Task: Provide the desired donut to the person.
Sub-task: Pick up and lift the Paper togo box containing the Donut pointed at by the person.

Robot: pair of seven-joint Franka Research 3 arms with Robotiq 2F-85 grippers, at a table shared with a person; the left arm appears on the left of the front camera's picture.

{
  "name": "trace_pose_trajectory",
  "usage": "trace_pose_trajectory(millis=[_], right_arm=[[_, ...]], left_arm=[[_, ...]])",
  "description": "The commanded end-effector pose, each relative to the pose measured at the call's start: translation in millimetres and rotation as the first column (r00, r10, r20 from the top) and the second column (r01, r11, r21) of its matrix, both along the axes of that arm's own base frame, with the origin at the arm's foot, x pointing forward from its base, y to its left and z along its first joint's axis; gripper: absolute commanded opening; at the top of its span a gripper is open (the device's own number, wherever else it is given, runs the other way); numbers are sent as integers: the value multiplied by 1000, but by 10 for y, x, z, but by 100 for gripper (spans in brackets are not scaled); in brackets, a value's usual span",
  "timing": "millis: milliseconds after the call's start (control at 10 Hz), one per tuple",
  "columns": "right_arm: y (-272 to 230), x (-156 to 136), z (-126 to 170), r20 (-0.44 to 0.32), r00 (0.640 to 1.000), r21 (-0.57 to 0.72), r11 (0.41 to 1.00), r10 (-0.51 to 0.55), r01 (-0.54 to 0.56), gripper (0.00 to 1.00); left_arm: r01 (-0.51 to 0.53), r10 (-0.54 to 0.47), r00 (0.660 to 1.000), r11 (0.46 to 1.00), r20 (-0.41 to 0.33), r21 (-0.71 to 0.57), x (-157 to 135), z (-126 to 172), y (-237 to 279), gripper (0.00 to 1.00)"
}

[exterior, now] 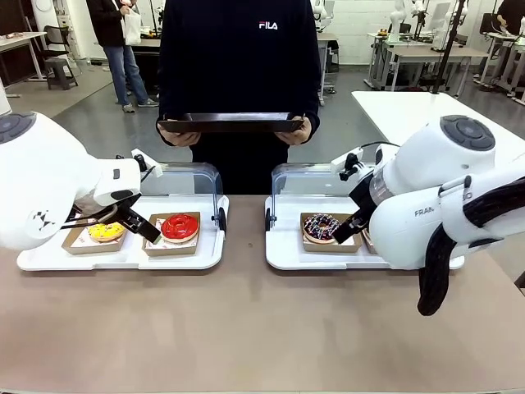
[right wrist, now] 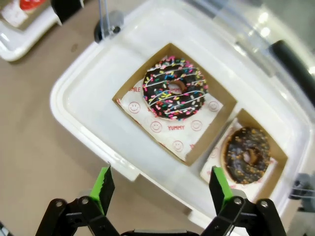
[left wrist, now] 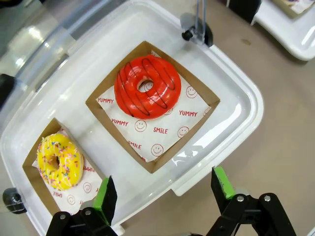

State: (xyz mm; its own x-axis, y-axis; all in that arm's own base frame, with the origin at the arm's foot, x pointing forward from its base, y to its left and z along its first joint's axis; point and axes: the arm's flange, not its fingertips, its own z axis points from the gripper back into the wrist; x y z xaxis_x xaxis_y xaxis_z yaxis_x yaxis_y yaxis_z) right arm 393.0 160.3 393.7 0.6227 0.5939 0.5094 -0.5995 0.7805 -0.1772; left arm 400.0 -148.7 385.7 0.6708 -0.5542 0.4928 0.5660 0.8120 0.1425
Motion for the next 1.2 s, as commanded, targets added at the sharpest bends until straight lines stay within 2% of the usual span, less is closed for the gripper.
trace_pose_trajectory(millis=[0,200,400,500,700,900,1100], right_arm=[[-528,-225,597,-17,996,-6,996,91,-91,100],[-949,-348,936,-34,977,43,977,209,-208,100],[-1391,-348,1041,-30,938,128,932,346,-340,100],[-1584,-371,1047,4,922,171,908,388,-383,100],[-1886,-451,1054,122,899,250,863,421,-438,100],[-2047,-514,1033,184,891,280,847,415,-452,100],[-2150,-583,1055,228,877,293,829,423,-476,100]], left_arm=[[71,-72,996,997,-46,-38,-305,394,369,100],[163,-171,981,983,-87,-87,-526,637,685,100],[259,-270,961,956,-63,-140,-618,802,1070,100],[287,-297,954,941,-32,-181,-668,839,1226,100],[329,-335,942,914,16,-239,-734,893,1492,100],[339,-333,940,901,69,-270,-799,925,1661,100],[324,-312,946,901,90,-288,-856,961,1801,100]])
